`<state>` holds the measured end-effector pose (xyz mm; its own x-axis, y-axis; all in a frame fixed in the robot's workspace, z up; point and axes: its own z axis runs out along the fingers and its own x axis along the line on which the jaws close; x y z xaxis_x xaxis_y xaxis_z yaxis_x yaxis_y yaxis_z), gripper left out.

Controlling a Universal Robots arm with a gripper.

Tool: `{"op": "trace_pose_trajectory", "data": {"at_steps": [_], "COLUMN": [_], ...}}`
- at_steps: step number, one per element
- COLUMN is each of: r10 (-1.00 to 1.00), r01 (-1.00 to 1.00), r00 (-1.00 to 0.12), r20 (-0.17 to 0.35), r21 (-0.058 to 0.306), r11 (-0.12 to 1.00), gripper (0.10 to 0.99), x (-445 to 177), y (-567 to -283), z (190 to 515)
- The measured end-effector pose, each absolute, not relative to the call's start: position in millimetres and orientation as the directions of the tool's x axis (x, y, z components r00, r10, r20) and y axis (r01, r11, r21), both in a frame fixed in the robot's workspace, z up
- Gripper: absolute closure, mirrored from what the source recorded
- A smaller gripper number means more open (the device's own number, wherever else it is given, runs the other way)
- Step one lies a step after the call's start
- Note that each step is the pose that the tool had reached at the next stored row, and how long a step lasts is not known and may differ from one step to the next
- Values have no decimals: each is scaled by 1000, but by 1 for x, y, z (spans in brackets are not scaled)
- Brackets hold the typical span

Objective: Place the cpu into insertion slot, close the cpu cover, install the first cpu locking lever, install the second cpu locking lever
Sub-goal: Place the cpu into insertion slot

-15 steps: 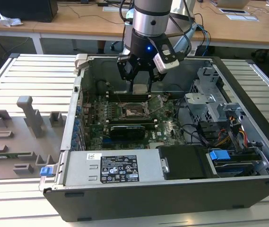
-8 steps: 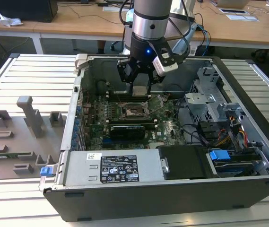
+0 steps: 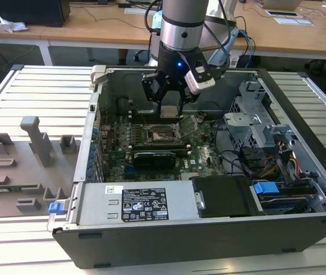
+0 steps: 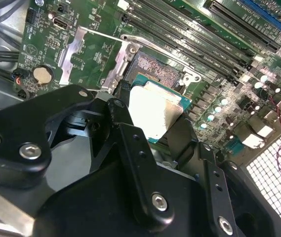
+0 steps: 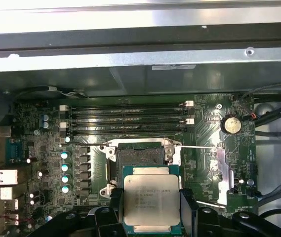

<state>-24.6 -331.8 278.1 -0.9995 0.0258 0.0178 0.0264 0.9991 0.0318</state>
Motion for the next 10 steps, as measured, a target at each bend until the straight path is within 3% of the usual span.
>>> {"op": "trace_pose_trajectory", "data": {"at_steps": [10], "r10": [26], "r01": [26], "r00": [-1000], "r20": [18], "r21": [32], "r11": [999], "gripper": [545], "x": [-25], "y": [-332], "z": [267]}}
